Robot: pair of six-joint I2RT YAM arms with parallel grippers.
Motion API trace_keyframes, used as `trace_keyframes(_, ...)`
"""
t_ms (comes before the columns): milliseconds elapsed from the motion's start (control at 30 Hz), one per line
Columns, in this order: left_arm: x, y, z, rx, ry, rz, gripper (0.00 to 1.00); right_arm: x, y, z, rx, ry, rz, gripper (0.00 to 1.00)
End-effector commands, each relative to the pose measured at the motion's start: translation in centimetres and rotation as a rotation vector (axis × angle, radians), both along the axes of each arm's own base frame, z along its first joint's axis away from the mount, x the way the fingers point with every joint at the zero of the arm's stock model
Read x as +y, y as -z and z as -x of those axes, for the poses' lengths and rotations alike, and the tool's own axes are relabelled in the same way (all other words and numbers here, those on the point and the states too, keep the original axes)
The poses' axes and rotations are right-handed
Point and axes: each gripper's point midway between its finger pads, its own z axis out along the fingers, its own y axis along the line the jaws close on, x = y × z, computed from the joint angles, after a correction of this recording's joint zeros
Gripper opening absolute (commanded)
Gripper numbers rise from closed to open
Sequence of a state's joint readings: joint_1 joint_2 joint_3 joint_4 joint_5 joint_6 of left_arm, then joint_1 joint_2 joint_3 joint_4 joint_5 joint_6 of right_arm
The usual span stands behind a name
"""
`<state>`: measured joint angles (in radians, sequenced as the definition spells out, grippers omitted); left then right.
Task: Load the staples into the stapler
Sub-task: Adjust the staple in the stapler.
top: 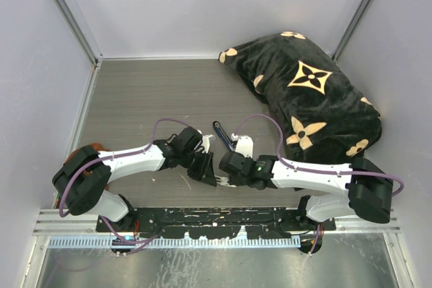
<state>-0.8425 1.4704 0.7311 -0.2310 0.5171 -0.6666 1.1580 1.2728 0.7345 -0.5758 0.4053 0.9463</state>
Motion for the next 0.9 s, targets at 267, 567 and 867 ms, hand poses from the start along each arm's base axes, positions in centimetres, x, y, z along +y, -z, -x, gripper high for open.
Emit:
trace_keyframes(267, -1.4, -1.6, -0.8, -0.025, 0.013, 0.063, 0.12, 1.4, 1.5, 0.3, 0.025, -0.149, 0.02, 0.44)
trace_keyframes(567, -1.4, -1.7, -0.8, -0.027, 0.012, 0.062, 0.12, 0.0, 2.7, 0.1, 0.047, -0.092, 0.094, 0.35)
trace_keyframes(867, -1.2, -1.7, -1.1, -0.045, 0.012, 0.052, 0.11, -0.7, 1.2, -0.7, 0.005, -0.044, 0.101, 0.2)
